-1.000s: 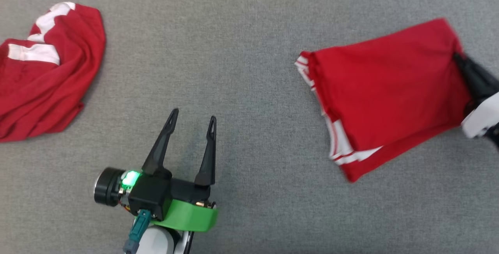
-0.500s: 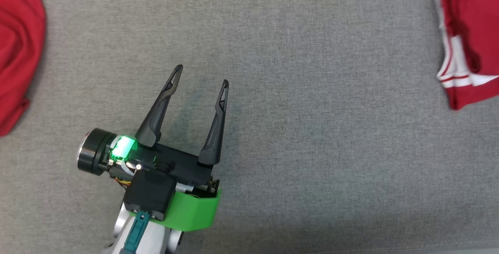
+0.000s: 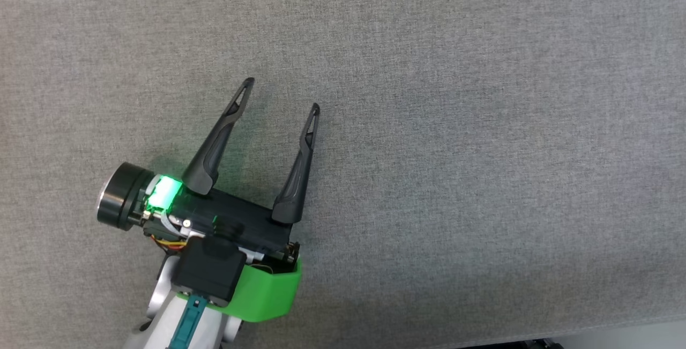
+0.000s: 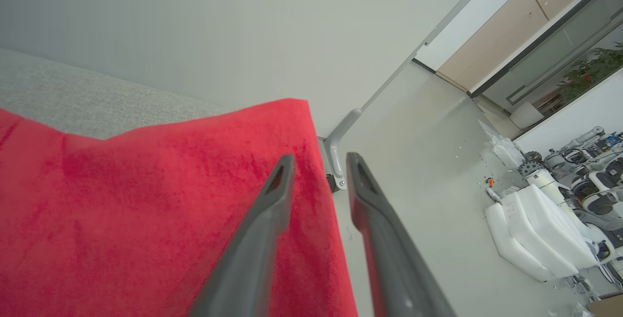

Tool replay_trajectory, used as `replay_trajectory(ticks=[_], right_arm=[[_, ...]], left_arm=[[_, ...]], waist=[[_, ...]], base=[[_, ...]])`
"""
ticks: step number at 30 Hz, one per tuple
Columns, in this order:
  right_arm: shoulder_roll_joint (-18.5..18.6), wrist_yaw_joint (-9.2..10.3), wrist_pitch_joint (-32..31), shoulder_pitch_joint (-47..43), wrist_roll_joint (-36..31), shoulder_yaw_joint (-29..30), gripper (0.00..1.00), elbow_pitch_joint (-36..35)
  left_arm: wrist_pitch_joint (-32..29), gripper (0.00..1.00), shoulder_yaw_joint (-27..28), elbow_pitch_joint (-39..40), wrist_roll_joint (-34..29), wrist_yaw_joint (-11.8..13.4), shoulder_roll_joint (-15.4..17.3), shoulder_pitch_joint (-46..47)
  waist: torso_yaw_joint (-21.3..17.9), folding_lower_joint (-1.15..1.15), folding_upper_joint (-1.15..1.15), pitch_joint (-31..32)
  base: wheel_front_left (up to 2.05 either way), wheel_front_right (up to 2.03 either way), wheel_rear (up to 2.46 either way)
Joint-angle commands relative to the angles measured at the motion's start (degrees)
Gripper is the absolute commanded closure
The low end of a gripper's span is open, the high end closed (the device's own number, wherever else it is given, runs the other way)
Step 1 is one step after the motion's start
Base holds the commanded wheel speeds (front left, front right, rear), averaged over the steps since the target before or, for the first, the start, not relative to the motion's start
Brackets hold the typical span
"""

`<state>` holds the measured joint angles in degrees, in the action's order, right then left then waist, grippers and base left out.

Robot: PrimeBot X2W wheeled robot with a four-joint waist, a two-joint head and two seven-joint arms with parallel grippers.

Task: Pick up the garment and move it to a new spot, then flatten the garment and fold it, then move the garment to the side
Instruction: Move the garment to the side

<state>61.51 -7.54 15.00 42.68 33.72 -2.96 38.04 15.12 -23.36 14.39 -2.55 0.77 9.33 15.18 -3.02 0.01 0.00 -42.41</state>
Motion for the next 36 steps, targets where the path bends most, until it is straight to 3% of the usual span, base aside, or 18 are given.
replay_trajectory(ticks=[1,5,9,21,25,30,36], right_arm=[[-1.8,0.11,0.2,0.1,-2.3,1.1,0.00,-0.5],[-8.0,0.11,0.2,-1.4,-11.4,4.6,0.00,-5.4],[-18.6,0.11,0.2,-5.5,-16.5,3.9,0.00,-12.9],[-41.0,0.11,0.2,-18.3,-17.9,-5.4,0.00,-23.2],[-46.6,0.11,0.2,-22.9,-20.2,-6.2,0.00,-26.3],[-51.7,0.11,0.2,-28.6,-23.9,-2.9,0.00,-30.0],[-55.0,0.10,0.2,-35.9,-26.7,-3.1,0.00,-32.9]], left_arm=[[0.0,0.00,-0.2,-0.2,0.6,0.3,0.2,1.0],[0.0,0.00,-0.4,-1.1,1.4,1.0,-0.3,0.8],[0.0,0.00,0.1,-2.6,3.5,1.9,-1.3,-1.3],[0.0,0.00,8.8,-8.8,12.1,1.9,-5.6,-11.0],[0.0,0.00,11.5,-10.0,11.2,1.7,-6.1,-13.8],[0.0,0.00,13.5,-11.3,9.9,1.3,-6.3,-16.5],[0.0,0.00,15.5,-12.3,8.8,1.9,-6.4,-20.2]], waist=[[0.5,-0.01,0.00,0.6],[1.5,-0.01,0.00,3.3],[2.6,-0.01,0.00,8.0],[5.1,-0.01,0.00,24.5],[5.5,-0.01,0.00,28.8],[6.0,-0.01,0.00,32.7],[5.4,-0.01,0.00,37.2]], base=[[0.00,0.00,0.00],[0.00,0.00,0.00],[0.00,0.00,0.00],[0.00,0.00,0.00],[0.00,0.00,0.00],[0.00,0.00,0.00],[0.00,0.00,0.00]])
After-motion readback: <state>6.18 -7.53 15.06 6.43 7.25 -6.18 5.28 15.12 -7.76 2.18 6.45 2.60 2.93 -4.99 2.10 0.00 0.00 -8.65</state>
